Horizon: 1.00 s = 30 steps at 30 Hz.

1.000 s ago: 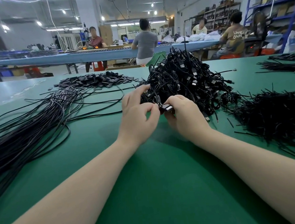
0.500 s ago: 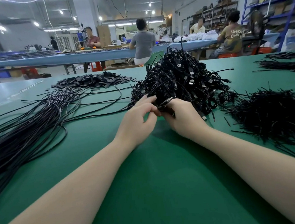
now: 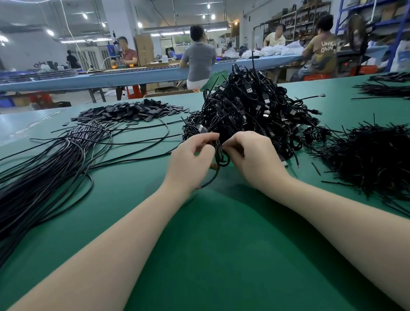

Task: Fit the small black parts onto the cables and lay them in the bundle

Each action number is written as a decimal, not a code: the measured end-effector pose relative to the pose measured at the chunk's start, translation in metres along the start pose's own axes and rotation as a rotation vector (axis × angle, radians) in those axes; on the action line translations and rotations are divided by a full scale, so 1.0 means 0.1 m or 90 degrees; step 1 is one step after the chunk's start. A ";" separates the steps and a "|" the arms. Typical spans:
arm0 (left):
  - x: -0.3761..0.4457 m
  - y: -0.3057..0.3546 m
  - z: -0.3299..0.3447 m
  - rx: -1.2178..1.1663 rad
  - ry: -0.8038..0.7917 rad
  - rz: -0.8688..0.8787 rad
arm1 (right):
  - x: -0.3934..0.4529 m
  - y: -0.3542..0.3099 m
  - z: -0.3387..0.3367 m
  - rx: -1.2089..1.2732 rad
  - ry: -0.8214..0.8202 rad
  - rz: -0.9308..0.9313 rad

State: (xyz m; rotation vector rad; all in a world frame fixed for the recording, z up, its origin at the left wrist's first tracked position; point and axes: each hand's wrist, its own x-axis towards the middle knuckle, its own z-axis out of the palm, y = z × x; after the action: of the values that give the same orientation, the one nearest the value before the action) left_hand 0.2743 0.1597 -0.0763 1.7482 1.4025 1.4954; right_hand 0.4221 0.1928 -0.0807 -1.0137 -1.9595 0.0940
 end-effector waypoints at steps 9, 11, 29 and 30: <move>0.03 -0.12 -0.01 -0.037 -0.010 -0.020 | 0.00 -0.01 -0.06 -0.100 0.001 -0.076; 0.04 -0.15 -0.03 0.064 0.029 0.031 | 0.00 0.00 -0.07 -0.105 -0.001 -0.087; 0.00 -0.01 0.00 -0.296 -0.070 -0.189 | -0.01 -0.10 -0.06 -0.134 0.064 -0.192; 0.01 -0.02 0.01 -0.276 -0.071 -0.177 | -0.01 -0.08 -0.06 -0.133 0.061 -0.181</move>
State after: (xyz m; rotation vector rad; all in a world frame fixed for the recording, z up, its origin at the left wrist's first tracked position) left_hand 0.2746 0.1615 -0.0784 1.2939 1.1088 1.3982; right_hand 0.4221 0.1846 -0.0742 -0.8418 -2.0335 -0.3174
